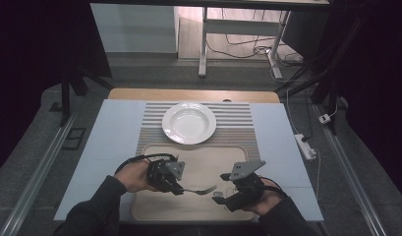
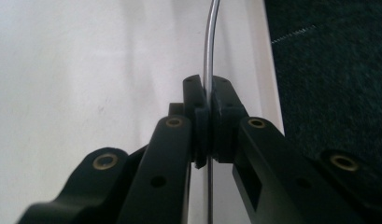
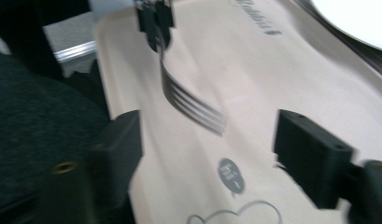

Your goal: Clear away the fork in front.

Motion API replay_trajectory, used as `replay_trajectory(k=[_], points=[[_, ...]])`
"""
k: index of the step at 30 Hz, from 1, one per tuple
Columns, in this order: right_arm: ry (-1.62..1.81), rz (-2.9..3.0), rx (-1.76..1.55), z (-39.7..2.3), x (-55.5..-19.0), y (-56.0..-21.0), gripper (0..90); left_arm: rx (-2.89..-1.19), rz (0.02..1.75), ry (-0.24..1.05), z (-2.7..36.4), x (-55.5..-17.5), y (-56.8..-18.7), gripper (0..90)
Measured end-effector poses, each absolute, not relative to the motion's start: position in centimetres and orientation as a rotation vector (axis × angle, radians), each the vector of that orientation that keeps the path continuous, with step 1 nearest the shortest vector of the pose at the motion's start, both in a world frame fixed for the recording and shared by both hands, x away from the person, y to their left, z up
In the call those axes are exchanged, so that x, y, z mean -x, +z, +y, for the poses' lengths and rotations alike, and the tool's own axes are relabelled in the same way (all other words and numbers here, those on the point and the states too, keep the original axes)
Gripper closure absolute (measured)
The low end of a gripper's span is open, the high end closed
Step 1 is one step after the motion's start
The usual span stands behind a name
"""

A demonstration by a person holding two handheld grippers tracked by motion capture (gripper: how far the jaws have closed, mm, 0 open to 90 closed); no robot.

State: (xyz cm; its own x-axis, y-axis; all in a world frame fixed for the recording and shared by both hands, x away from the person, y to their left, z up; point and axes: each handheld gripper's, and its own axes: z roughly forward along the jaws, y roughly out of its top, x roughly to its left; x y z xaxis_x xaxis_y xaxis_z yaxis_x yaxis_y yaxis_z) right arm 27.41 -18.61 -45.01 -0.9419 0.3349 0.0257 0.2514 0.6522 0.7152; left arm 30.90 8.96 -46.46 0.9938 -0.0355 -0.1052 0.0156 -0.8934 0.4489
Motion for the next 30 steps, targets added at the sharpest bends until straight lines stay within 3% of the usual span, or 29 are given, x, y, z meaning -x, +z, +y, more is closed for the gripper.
replay_trajectory(k=[2, 16, 30], points=[[1.132, 2.724, -0.558, -18.9, -27.4, -45.2, 12.3, -2.671, 0.07, -0.146, 9.2, -30.8, -46.4, 86.3], [1.125, 2.629, -0.737, -21.1, -26.6, -45.2, 3.3, -2.599, 0.636, 0.036, 12.7, -30.0, -46.5, 86.3], [1.081, 2.537, -0.808, -23.9, -25.3, -45.2, 0.9, -2.389, 1.187, 0.078, 15.6, -29.1, -47.6, 86.4]])
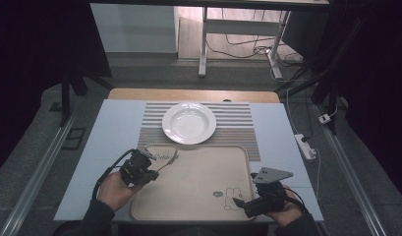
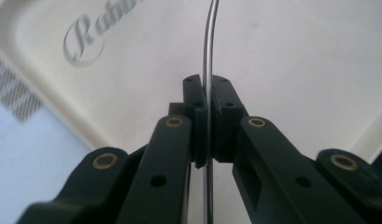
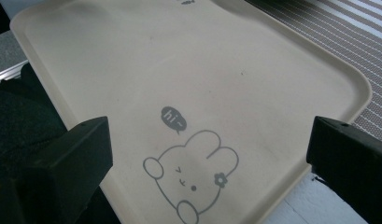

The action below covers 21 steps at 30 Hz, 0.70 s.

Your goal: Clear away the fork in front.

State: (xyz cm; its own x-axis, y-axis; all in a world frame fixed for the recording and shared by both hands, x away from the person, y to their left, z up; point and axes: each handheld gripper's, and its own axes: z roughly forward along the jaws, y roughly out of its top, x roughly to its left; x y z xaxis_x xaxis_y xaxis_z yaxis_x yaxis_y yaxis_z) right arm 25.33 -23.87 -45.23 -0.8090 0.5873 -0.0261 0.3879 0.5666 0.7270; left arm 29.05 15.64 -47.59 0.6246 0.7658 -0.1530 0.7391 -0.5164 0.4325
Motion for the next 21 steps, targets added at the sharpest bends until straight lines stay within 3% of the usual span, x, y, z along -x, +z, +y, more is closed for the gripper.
replay_trajectory(k=[6, 12, 21], points=[[1.045, 2.542, -0.78, -24.1, -24.8, -45.6, 0.9, -2.25, 1.393, 0.019, 16.0, -28.2, -48.6, 86.3], [1.024, 2.547, -0.771, -24.2, -24.7, -45.6, 0.9, -2.202, 1.537, 0.047, 15.8, -28.1, -49.9, 86.2], [1.008, 2.56, -0.759, -24.2, -24.7, -45.8, 0.9, -2.178, 1.615, 0.036, 16.2, -28.5, -51.2, 85.6]])
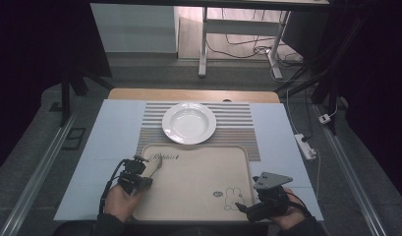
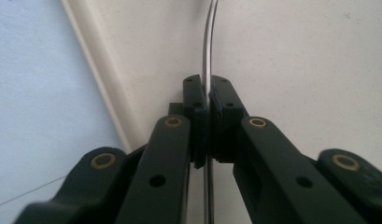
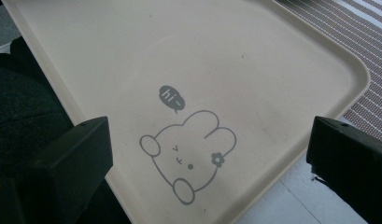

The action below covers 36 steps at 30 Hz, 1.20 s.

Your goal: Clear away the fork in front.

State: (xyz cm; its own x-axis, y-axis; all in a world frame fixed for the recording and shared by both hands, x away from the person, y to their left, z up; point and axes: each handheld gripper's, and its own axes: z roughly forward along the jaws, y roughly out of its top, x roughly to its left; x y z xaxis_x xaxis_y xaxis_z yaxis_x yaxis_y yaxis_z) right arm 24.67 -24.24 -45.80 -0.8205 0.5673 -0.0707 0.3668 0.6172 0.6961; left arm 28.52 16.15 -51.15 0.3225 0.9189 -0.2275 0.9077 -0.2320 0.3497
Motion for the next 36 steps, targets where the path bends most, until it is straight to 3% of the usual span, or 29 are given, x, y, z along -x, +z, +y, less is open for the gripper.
replay_trajectory(k=[12, 20, 23, 29, 36], points=[[0.998, 2.571, -0.741, -24.2, -24.6, -45.9, 0.9, -2.188, 1.55, 0.028, 16.3, -28.7, -51.0, 70.5], [1.003, 2.566, -0.746, -24.3, -24.7, -45.8, 0.9, -2.174, 1.398, 0.054, 15.9, -29.2, -50.0, 63.5], [1.0, 2.567, -0.748, -24.3, -24.8, -45.8, 0.9, -2.199, 1.326, 0.048, 15.3, -29.7, -49.7, 68.0], [1.001, 2.566, -0.752, -24.3, -24.8, -45.9, 0.9, -2.284, 1.248, -0.01, 13.5, -30.6, -50.2, 88.9], [1.034, 2.566, -0.791, -24.5, -25.0, -45.8, 0.9, -2.369, 1.204, 0.002, 12.1, -31.2, -51.3, 89.1]])
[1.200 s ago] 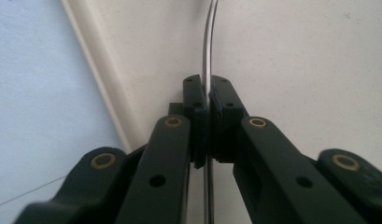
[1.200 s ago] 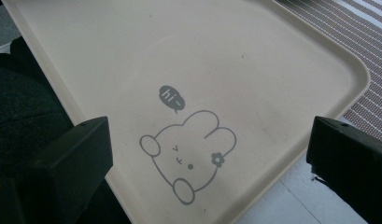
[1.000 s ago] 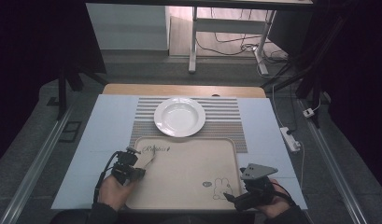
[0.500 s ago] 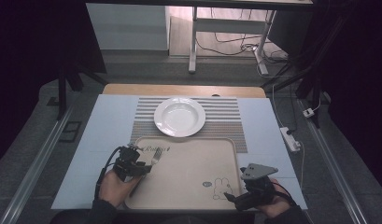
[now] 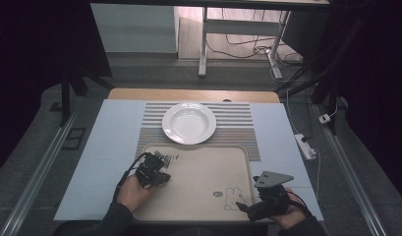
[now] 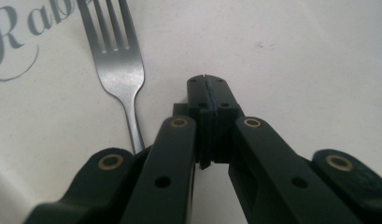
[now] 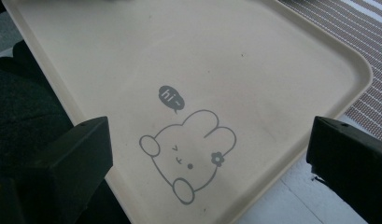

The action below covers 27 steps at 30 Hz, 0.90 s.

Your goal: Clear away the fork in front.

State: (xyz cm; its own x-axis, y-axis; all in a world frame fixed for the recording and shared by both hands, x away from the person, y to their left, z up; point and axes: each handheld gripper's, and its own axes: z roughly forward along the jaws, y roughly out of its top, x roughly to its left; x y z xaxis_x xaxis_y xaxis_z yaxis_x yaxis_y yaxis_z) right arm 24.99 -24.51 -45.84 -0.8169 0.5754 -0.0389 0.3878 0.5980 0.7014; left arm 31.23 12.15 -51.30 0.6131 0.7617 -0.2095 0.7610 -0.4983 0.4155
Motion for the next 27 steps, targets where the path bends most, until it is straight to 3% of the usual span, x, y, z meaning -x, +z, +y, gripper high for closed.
replay_trajectory(k=[12, 27], points=[[1.048, 2.578, -0.821, -24.6, -25.2, -46.0, 0.8, -2.345, 1.261, 0.089, 13.5, -31.6, -51.4, 89.1], [1.023, 2.582, -0.803, -24.6, -25.2, -46.1, 0.8, -2.263, 1.407, 0.088, 17.0, -32.8, -51.5, 89.0]])
